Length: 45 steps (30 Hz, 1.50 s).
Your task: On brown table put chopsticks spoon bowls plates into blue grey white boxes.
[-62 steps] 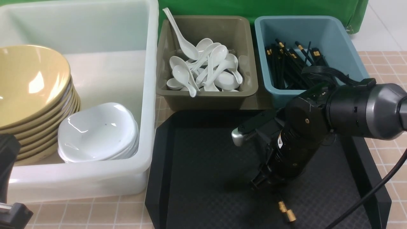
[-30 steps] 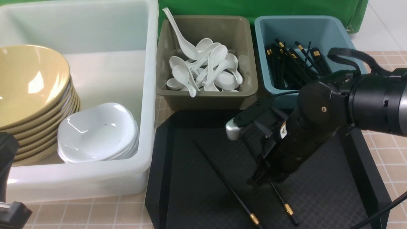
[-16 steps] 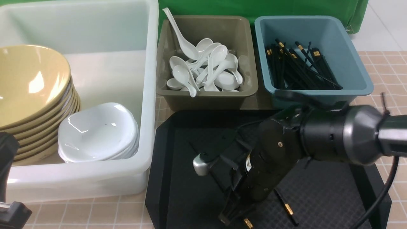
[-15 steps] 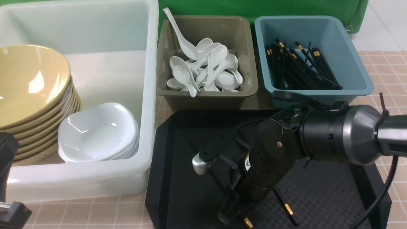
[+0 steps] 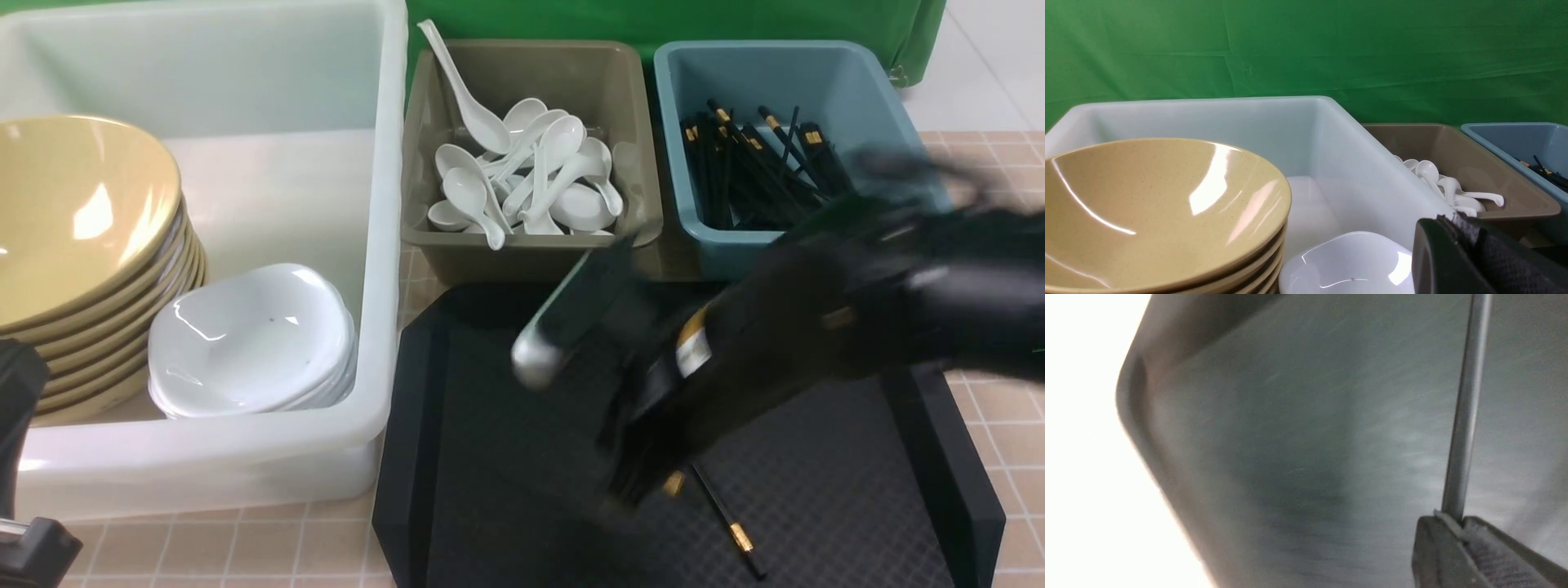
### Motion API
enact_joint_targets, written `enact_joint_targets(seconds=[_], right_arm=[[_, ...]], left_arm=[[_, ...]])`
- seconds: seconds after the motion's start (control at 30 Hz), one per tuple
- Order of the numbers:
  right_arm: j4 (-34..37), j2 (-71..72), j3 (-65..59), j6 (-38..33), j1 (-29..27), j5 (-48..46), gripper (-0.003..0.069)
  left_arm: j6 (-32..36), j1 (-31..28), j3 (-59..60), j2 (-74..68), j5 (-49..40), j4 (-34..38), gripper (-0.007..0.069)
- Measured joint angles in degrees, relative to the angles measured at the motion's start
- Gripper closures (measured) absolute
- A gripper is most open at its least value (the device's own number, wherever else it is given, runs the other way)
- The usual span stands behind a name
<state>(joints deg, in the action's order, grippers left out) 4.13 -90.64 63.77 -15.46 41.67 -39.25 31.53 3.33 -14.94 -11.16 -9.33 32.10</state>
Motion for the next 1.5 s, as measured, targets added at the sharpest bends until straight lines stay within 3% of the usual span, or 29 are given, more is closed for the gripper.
enact_joint_targets(seconds=[0.1,0.2,0.33,0.43,0.57,0.6,0.63,0.7,0.83,0.9,1.07,1.27,1.4,1.5], right_arm=[[-4.94,6.34,0.0,1.18,-6.35,6.18,0.058],[-6.56,7.55,0.0,3.35,-14.69,20.36,0.058],[-6.84,1.79,0.51,7.62,-21.78,41.16,0.0579],[-6.84,-5.22,3.79,10.02,-25.4,46.37,0.0548],[-6.84,-11.34,9.16,13.89,-27.26,38.01,0.0426],[-6.84,-12.38,11.36,15.46,-27.4,30.61,0.037],[-6.84,-12.46,11.62,15.46,-27.4,29.54,0.0356],[-6.84,-12.18,15.18,16.23,-26.9,15.52,0.0293],[-7.02,-11.21,16.84,16.01,-23.15,-6.57,0.0265],[-7.02,-11.16,14.74,15.46,-19.55,-12.81,0.0265],[-6.59,-11.22,4.79,14.42,-9.86,-11.18,0.0265],[-6.54,-13.38,0.61,13.97,-6.63,-6.5,0.0279],[-6.29,-15.12,0.82,12.16,-6.63,-5.82,0.0398],[-4.86,-14.98,1.6,9.47,-6.61,-6.55,0.0527]], left_arm=[[0.0,0.0,0.0,0.0,0.0,0.0,0.0631],[0.0,0.0,0.0,0.0,0.0,0.0,0.0631],[0.0,0.0,0.0,0.0,0.0,0.0,0.0631],[0.0,0.0,0.0,0.0,0.0,0.0,0.0631],[0.0,0.0,0.0,0.0,-0.11,0.0,0.0631],[0.0,0.0,0.0,0.0,-0.46,0.0,0.0631],[0.0,0.0,0.0,0.0,-0.51,0.0,0.0631],[0.0,0.0,0.0,0.0,-0.61,0.0,0.0631],[0.0,0.0,0.0,0.0,-0.27,-0.19,0.0631],[0.0,0.0,0.0,0.0,-0.11,-0.52,0.0631],[0.0,0.0,0.0,0.0,0.05,-0.84,0.0631],[0.0,0.0,0.0,0.0,0.25,-1.06,0.0631],[0.0,0.0,0.0,0.0,0.25,-1.06,0.0631],[0.0,0.0,0.0,0.0,0.25,-1.06,0.0631]])
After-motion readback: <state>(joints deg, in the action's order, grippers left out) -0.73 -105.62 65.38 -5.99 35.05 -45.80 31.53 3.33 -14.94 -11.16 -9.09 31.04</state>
